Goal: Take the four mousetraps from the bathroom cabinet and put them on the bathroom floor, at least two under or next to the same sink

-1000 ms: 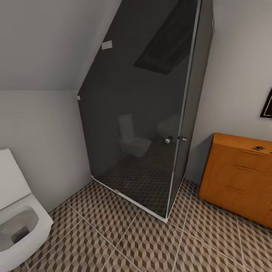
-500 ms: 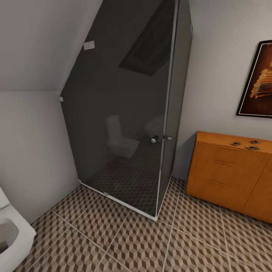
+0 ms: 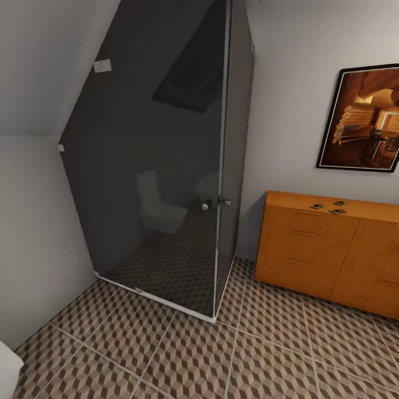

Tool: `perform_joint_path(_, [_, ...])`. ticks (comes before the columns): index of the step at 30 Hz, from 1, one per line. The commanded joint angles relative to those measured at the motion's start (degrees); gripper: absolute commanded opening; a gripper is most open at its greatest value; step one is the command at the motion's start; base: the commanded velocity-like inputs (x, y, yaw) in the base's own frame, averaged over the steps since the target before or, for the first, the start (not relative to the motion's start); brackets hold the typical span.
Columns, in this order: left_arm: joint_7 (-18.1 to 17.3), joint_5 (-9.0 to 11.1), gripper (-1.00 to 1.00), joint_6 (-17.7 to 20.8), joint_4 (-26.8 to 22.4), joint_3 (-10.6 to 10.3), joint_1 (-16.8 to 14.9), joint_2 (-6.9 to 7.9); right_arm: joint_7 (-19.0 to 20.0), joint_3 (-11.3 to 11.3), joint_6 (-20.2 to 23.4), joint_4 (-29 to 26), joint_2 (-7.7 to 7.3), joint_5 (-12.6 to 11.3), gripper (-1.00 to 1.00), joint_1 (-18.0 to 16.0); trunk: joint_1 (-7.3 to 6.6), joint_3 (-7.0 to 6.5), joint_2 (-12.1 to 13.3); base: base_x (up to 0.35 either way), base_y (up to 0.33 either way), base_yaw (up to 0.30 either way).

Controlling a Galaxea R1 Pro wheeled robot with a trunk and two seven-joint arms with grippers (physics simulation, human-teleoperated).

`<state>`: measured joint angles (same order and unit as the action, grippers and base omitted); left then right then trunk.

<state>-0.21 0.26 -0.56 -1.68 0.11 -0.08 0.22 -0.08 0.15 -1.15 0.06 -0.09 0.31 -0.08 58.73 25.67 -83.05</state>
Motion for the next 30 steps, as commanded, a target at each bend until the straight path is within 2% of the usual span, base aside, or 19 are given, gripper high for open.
perform_joint_path(1, [0.0,0.0,1.0,-0.1,0.0,0.0,0.0,0.01,0.0,0.0,-0.1,0.0,0.0,0.0,1.0,0.0,0.0,0.01,0.0,0.0,0.0,-0.231])
perform_joint_path(18, [0.0,0.1,1.0,-0.1,-0.3,0.2,0.0,-1.31,-0.1,-0.3,-1.3,0.0,-0.12,-0.6,1.0,0.0,0.0,-0.47,0.0,0.0,0.0,-0.234])
perform_joint_path(30, [0.0,0.1,1.0,-0.1,-0.2,0.4,0.0,-1.51,-0.1,-0.3,-1.3,0.0,-0.17,-0.7,1.0,0.0,0.0,-0.8,0.0,0.0,0.0,-0.236])
